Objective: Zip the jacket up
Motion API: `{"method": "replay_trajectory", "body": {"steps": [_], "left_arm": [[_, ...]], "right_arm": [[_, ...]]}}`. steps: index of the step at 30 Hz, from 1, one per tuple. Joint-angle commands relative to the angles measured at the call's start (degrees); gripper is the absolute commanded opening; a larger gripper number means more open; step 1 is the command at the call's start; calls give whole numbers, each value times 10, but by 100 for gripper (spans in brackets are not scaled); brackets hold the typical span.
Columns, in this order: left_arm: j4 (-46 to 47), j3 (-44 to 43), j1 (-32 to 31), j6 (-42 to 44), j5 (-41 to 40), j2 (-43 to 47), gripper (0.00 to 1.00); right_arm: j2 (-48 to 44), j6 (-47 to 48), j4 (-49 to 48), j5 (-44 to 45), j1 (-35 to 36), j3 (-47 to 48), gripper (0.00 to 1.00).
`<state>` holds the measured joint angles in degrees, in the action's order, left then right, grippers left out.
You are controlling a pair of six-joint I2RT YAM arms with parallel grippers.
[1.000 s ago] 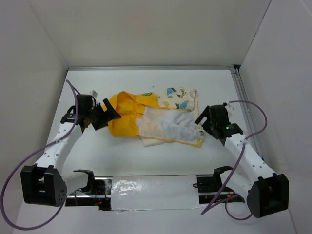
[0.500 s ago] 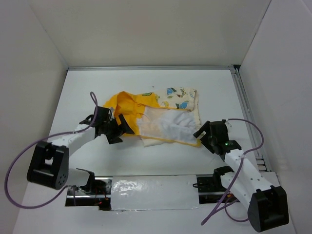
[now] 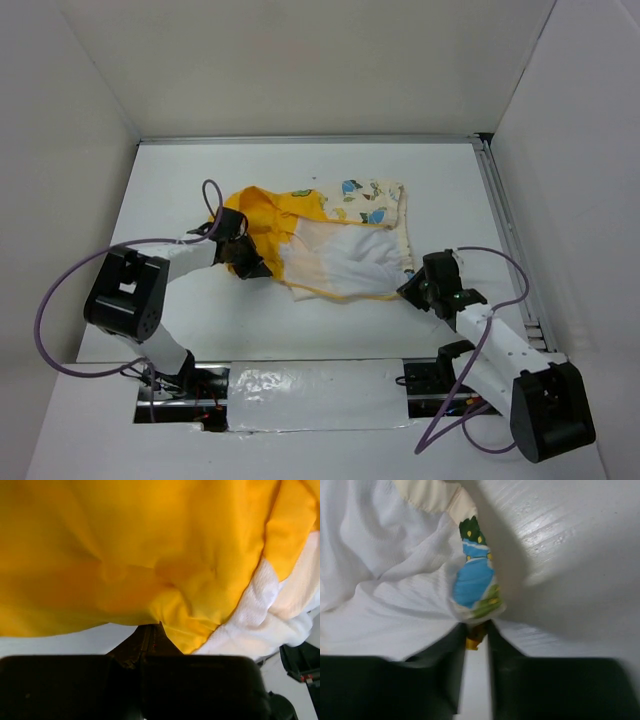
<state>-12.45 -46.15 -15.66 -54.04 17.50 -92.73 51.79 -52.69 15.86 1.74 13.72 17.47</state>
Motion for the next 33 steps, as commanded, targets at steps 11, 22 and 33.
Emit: {"method": "replay_trajectory", "body": {"steps": [11,22,33], "left_arm": [[-64,28,-17,-12,-155,222,0],[-129,-149,47,59,-191,108,0],[-144,-318,93,128,-132,-68,30]], "right_arm": [[-149,2,109,39,27,48,0],[15,21,89,-48,-95,228,0],[437,64,71,-185,-181,501,5]]}}
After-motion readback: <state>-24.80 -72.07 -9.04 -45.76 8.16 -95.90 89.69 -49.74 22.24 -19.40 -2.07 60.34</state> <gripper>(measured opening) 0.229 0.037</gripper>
